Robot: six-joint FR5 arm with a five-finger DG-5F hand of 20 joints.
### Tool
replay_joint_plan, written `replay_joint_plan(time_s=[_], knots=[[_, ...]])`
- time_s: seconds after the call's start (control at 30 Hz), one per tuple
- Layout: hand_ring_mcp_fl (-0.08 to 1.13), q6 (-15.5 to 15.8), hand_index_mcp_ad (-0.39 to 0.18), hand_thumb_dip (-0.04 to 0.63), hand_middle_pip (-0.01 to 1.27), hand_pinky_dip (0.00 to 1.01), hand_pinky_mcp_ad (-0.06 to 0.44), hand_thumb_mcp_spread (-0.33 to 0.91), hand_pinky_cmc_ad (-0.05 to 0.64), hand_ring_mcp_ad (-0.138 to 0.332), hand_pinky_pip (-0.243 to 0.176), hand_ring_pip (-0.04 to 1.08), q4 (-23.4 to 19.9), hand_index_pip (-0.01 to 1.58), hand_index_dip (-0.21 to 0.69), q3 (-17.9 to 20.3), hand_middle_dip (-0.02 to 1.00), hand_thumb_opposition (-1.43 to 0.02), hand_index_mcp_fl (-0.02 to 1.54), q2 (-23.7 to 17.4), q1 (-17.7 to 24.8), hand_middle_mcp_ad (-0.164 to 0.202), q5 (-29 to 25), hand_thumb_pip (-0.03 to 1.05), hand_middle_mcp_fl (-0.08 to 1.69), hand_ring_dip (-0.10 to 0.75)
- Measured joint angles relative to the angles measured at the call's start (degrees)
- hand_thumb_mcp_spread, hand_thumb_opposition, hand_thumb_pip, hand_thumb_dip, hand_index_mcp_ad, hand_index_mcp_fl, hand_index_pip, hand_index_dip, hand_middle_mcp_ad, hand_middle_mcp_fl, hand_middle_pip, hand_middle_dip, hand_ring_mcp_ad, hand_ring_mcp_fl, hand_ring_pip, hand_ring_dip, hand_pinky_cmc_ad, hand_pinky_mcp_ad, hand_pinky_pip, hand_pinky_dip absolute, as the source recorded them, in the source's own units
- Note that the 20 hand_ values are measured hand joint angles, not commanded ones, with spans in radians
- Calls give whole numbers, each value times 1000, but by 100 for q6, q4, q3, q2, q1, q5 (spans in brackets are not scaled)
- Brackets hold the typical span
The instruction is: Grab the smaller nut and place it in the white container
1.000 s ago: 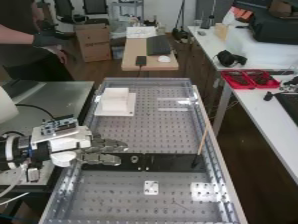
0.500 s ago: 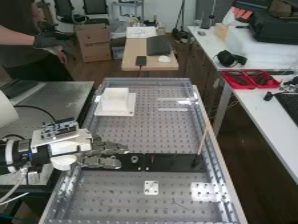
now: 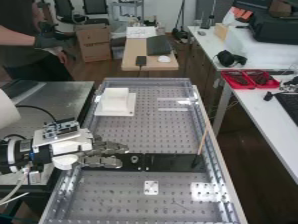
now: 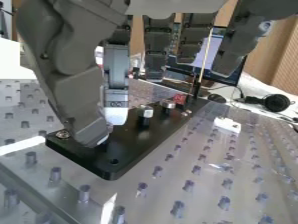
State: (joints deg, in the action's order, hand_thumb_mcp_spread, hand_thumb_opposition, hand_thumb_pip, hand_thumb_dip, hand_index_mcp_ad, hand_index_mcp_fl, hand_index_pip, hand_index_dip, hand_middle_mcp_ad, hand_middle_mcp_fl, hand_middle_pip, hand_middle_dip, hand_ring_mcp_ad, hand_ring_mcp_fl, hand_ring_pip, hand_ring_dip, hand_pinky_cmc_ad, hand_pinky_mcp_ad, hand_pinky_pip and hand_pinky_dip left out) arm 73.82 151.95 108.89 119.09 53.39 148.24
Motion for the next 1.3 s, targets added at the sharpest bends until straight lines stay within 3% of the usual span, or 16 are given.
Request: replay_joint_plan(time_s=[1.3], knots=[[14, -58, -187, 204, 126, 195, 230, 503, 328, 84, 2, 105, -16, 1454, 93, -62, 188, -853, 368, 70, 50, 16, -22, 581, 218, 63]])
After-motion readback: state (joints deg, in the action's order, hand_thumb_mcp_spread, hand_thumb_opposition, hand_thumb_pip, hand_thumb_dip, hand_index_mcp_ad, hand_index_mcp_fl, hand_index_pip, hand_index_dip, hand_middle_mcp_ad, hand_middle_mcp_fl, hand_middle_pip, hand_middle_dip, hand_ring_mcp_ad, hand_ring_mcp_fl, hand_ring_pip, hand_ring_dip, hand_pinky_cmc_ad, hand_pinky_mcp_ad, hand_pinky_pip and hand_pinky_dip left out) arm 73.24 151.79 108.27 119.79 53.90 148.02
